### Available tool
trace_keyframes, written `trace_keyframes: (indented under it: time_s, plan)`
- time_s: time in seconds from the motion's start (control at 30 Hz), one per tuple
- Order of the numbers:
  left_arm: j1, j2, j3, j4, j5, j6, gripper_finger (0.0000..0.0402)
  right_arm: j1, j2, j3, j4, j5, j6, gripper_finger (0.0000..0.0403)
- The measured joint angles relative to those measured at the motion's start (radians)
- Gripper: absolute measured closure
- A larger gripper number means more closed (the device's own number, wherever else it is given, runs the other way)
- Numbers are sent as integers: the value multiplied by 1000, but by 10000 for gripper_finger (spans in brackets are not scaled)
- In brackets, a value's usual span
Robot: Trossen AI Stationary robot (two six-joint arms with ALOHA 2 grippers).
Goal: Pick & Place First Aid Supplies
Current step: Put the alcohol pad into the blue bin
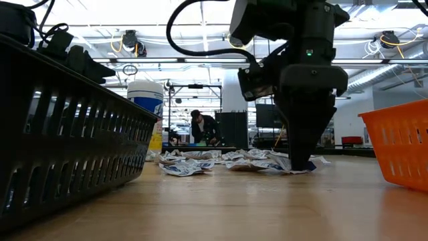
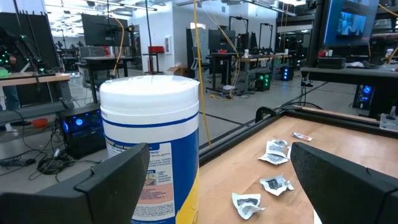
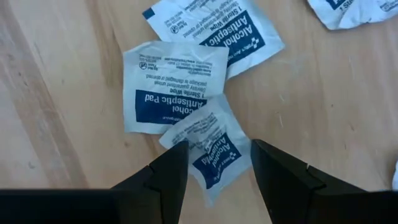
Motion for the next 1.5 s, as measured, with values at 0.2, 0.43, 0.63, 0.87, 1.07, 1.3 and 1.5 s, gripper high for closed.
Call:
trace_keyframes:
  time_s: [0.2, 0.43, 0.63, 0.87, 1.07, 1.3, 1.5]
  plan:
    - [0, 0, 0, 0, 0, 0, 5, -1, 0, 0, -5, 1, 10, 303]
    - [0, 0, 0, 0, 0, 0, 5, -1, -9, 1, -16, -22, 41, 392]
    - [0, 0, 0, 0, 0, 0, 5, -15, -97, 1, -66, -52, 130, 399]
    - [0, 0, 0, 0, 0, 0, 5, -24, -201, 1, -98, -33, 383, 399]
    - [0, 0, 0, 0, 0, 0, 5, -23, -264, 2, -163, 1, 676, 400]
    - [0, 0, 0, 0, 0, 0, 5, 64, -294, -10, -299, 1, 1031, 401]
    - [0, 0, 0, 0, 0, 0, 5, 170, -295, -18, -352, -4, 1224, 402]
